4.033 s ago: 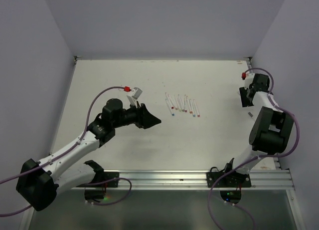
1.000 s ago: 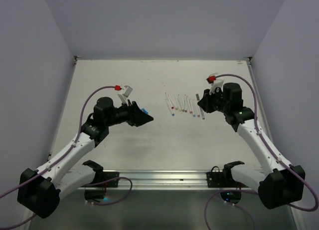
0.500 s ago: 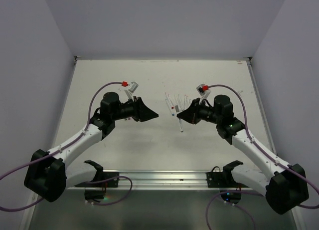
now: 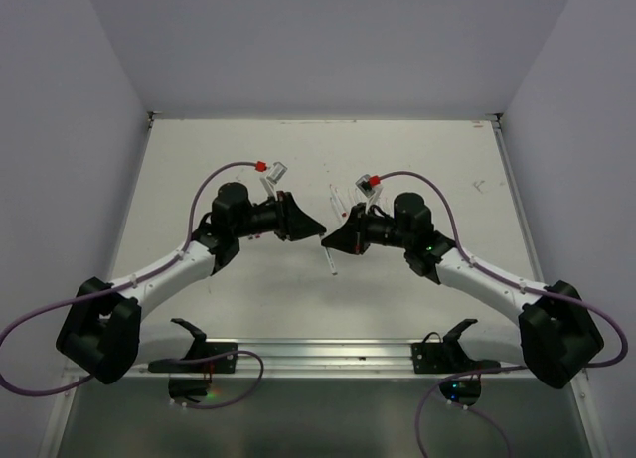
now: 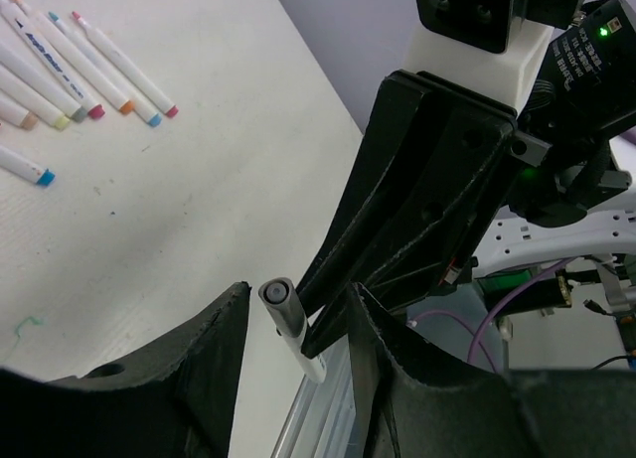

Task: Open the pen caps

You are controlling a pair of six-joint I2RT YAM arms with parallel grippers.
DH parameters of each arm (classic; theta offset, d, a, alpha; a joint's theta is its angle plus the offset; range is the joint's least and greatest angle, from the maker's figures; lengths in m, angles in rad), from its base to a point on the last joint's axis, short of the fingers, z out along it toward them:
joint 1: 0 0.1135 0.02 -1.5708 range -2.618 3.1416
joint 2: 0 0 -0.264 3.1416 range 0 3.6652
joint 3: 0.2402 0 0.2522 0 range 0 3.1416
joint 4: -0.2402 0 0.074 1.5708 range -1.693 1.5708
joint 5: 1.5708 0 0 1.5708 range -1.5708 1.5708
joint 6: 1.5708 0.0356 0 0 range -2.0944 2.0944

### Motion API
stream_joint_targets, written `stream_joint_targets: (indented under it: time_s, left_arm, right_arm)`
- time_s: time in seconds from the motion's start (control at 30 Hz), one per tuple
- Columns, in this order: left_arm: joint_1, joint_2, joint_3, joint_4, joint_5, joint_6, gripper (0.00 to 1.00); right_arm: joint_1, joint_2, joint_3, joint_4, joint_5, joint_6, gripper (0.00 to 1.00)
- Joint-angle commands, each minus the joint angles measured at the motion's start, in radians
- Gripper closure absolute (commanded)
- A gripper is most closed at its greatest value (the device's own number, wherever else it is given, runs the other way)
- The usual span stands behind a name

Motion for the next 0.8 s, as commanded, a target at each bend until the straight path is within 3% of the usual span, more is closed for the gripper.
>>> stream_joint_targets:
  time_s: [0.0,0.23,0.27,0.3,0.33,0.37,0.4,0.5,0.63,0.67,0.73,0.77]
  left_arm:
    - [-0.003,0.004,0.044,0.058,-0.014,-0.009,0.54]
    - [-0.006,0.007,0.053,0.038,-0.031,-0.003,0.65]
    - [-0.006,0.007,0.053,0.037,-0.032,-0.005,0.69]
    - [-0.005,0.007,0.053,0.035,-0.034,-0.006,0.85]
    - [-0.006,0.007,0.053,0.034,-0.034,-0.006,0.94]
    - [-0.006,0.005,0.054,0.025,-0.036,-0.006,1.00]
    - [-0.006,0.005,0.056,0.020,-0.037,-0.005,1.00]
    - [-0.006,0.005,0.062,-0.003,-0.037,-0.003,1.00]
    - [-0.006,0.001,0.067,-0.017,-0.048,-0.002,1.00]
    - [-0.005,-0.001,0.067,-0.023,-0.060,0.004,1.00]
    - [-0.003,0.001,0.068,-0.035,-0.072,0.009,1.00]
    - [-0.003,0.004,0.068,-0.035,-0.077,0.008,1.00]
  right_arm:
    - [0.016,0.015,0.050,0.107,-0.011,0.025,1.00]
    - [0.025,0.030,0.048,0.133,-0.008,0.040,1.00]
    - [0.025,0.030,0.047,0.136,-0.008,0.042,1.00]
    - [0.026,0.024,0.042,0.135,-0.008,0.048,1.00]
    - [0.028,0.021,0.041,0.135,-0.005,0.048,1.00]
    - [0.029,0.017,0.038,0.129,0.003,0.047,1.00]
    - [0.029,0.011,0.038,0.121,0.012,0.039,1.00]
    - [0.029,0.023,0.085,-0.006,0.062,0.043,1.00]
    - [0.029,0.107,0.240,-0.406,0.095,-0.010,1.00]
    - [0.029,0.112,0.246,-0.405,0.075,-0.012,0.97]
    - [0.029,0.080,0.213,-0.349,0.069,-0.010,0.81]
    - [0.031,0.063,0.194,-0.335,0.072,-0.018,0.42]
